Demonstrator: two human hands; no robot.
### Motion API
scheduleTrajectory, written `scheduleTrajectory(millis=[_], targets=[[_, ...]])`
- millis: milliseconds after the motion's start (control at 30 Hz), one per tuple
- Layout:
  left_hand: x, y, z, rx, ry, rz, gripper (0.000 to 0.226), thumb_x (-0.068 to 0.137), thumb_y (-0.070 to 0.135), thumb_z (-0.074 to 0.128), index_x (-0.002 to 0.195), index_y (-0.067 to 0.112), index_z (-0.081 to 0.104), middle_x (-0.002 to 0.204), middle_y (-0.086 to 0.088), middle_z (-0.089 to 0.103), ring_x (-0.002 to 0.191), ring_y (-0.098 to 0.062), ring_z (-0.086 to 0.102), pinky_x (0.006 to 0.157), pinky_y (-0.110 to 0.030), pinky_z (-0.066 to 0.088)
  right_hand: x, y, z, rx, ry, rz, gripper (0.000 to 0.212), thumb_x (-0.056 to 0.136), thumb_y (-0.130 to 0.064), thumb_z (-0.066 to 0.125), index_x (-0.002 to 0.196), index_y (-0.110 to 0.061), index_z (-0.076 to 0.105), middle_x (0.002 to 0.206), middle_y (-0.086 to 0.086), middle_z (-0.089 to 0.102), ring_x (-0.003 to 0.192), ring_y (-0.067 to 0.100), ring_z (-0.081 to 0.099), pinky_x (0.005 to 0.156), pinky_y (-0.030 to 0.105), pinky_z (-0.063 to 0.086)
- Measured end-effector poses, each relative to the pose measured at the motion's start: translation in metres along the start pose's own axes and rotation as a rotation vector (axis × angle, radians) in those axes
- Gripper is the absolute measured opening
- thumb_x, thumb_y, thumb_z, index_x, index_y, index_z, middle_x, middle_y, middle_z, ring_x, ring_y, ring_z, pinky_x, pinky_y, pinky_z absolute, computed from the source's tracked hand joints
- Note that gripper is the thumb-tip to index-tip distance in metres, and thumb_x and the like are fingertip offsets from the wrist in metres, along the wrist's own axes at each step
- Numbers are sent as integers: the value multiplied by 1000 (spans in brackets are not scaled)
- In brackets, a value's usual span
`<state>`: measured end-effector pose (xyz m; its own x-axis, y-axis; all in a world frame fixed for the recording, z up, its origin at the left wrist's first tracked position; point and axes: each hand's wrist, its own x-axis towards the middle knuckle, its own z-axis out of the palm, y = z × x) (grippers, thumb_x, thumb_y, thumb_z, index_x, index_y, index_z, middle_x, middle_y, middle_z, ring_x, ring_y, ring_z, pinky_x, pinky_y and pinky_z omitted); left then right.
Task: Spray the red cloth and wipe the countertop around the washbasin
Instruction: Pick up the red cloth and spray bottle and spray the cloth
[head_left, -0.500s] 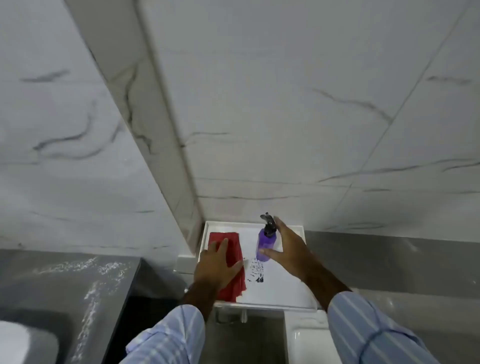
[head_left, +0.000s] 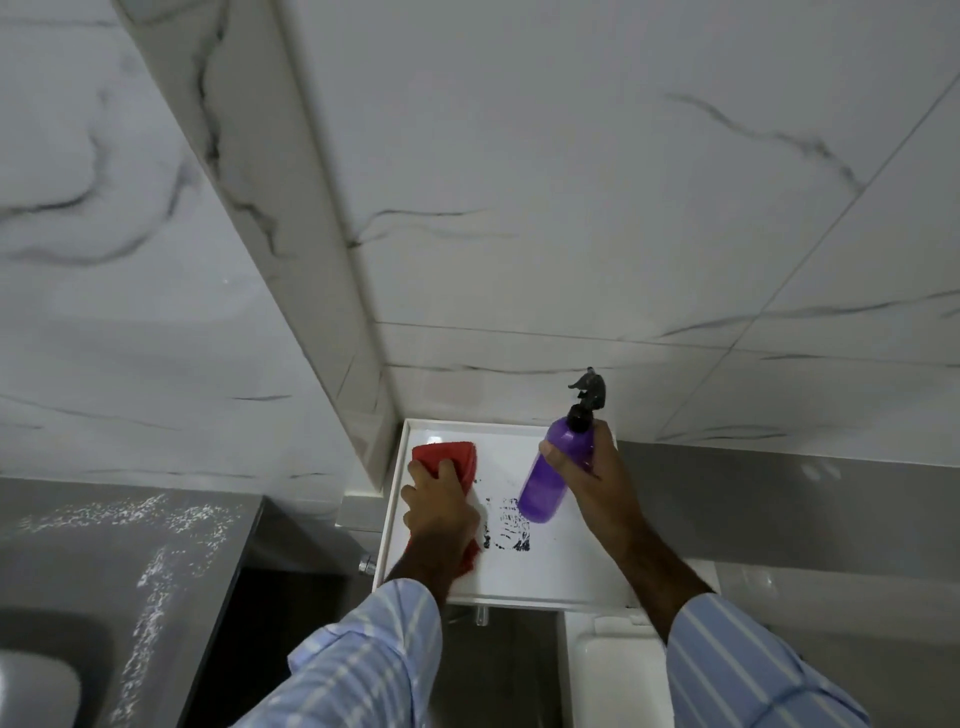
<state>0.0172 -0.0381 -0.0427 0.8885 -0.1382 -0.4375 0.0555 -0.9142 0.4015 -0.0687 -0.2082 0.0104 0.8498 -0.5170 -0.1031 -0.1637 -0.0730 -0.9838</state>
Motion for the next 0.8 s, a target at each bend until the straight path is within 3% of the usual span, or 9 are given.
scheduleTrajectory(millis=[67, 100, 167, 300, 400, 500, 567, 667, 800], targets=[[1, -1, -19, -437, -100, -26, 56, 95, 13, 71, 148, 8, 52, 144, -22, 51, 121, -37, 68, 104, -44, 61, -3, -16, -7, 64, 67, 6, 36, 87, -28, 83, 111, -36, 58, 100, -10, 73, 96, 20, 71, 77, 33, 61], [0, -2, -28, -756, -186, -57, 48, 92, 5, 67, 140, 5, 59, 122, -20, 66, 96, -30, 76, 85, -41, 67, -5, -25, -10, 99, 93, 15, 38, 85, -27, 83, 111, -35, 58, 99, -7, 75, 95, 24, 73, 78, 40, 63], [-8, -7, -51, -1223, -399, -113, 39, 75, 4, 56, 113, 4, 64, 81, -11, 64, 60, -22, 63, 54, -30, 54, -9, -48, -13, 161, 112, 17, 50, 79, -26, 82, 119, -37, 54, 105, 3, 75, 91, 29, 75, 79, 47, 64], [-30, -6, -86, -1744, -687, -151, 66, 71, 15, 48, 133, -3, 58, 96, -23, 65, 72, -31, 67, 65, -34, 63, -20, -89, -21, -23, -4, 3, 75, 73, -21, 75, 139, -47, 50, 97, 2, 76, 81, 20, 73, 73, 35, 63], [-47, 1, -98, -1951, -789, -71, 77, 79, 25, 46, 150, -1, 53, 124, -27, 65, 98, -36, 74, 101, -47, 59, -29, -115, -22, -87, -142, 56, 53, 70, -22, 76, 116, -46, 65, 81, 0, 75, 74, 21, 73, 71, 36, 60], [-60, 4, -102, -2026, -798, -50, 67, 92, 34, 39, 150, 6, 56, 145, -25, 58, 128, -43, 62, 130, -64, 28, -44, -138, -20, -108, -252, 141, 39, 76, -21, 81, 108, -40, 69, 76, 0, 74, 67, 23, 74, 66, 36, 61], [-71, 6, -106, -2039, -789, -48, 65, 95, 40, 40, 143, 4, 64, 140, -26, 64, 123, -44, 66, 121, -66, 42, -56, -153, -19, -122, -349, 187, 34, 78, -19, 80, 107, -35, 72, 77, 5, 74, 65, 24, 72, 60, 32, 60], [-86, 9, -110, -2023, -730, -35, 58, 94, 41, 45, 112, 0, 83, 110, -26, 78, 95, -44, 78, 86, -57, 65, -67, -169, -12, -135, -434, 256, 16, 78, -16, 78, 92, -23, 74, 76, 9, 71, 60, 23, 67, 54, 30, 57], [-101, 14, -113, -1968, -615, -84, 54, 93, 39, 48, 112, -3, 77, 100, -24, 76, 86, -40, 76, 84, -46, 64, -65, -182, 0, -178, -426, 310, 7, 73, -10, 73, 74, -16, 70, 67, 8, 67, 50, 19, 61, 50, 26, 50]])
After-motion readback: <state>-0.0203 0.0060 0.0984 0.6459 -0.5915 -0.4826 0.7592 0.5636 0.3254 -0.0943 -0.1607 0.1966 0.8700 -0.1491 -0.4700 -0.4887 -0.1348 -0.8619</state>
